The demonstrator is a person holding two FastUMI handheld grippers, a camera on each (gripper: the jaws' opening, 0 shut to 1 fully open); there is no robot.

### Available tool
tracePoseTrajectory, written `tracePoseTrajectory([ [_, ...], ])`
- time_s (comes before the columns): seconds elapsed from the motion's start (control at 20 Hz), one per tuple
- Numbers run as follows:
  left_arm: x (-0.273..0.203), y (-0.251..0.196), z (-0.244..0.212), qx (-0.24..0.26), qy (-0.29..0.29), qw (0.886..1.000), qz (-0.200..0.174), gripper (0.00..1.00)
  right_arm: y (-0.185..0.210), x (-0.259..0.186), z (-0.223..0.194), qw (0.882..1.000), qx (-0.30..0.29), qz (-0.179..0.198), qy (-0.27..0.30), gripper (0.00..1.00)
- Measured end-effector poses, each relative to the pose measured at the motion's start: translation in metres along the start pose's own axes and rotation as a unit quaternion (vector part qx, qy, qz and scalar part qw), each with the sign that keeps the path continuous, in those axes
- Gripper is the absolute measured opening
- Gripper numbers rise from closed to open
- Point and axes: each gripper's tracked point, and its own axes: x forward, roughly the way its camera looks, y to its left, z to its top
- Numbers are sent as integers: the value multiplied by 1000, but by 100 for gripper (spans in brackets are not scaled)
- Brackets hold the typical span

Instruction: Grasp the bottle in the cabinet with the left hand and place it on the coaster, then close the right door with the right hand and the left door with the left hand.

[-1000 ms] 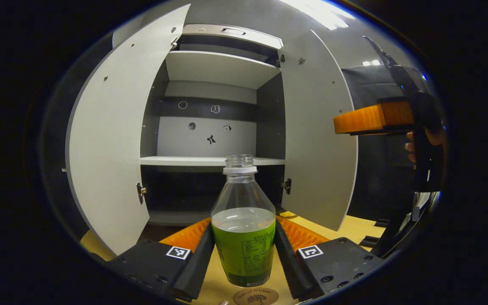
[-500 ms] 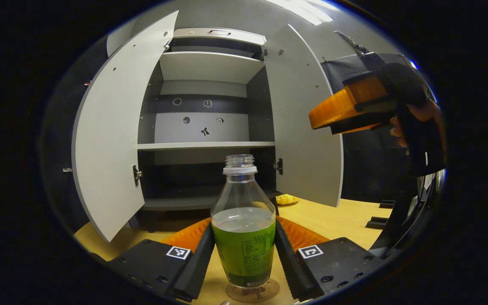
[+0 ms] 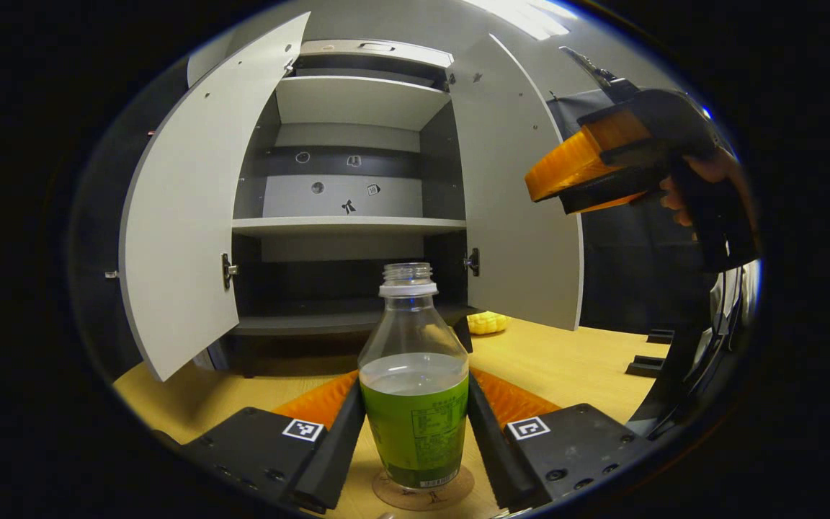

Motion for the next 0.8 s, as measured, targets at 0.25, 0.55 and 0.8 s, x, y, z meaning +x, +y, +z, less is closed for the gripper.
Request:
tracePoseTrajectory([
  [0.25, -1, 1, -16, 0, 14, 1000, 8, 78, 6, 8, 4, 1000, -2, 10, 1, 99],
  [0.55, -2, 0, -28, 0, 20, 1000, 11, 81, 9, 15, -9, 1000, -1, 18, 20, 99],
  [0.8, -3, 2, -33, -10, 25, 1000, 14, 96, 9, 20, -9, 1000, -4, 21, 21, 99],
])
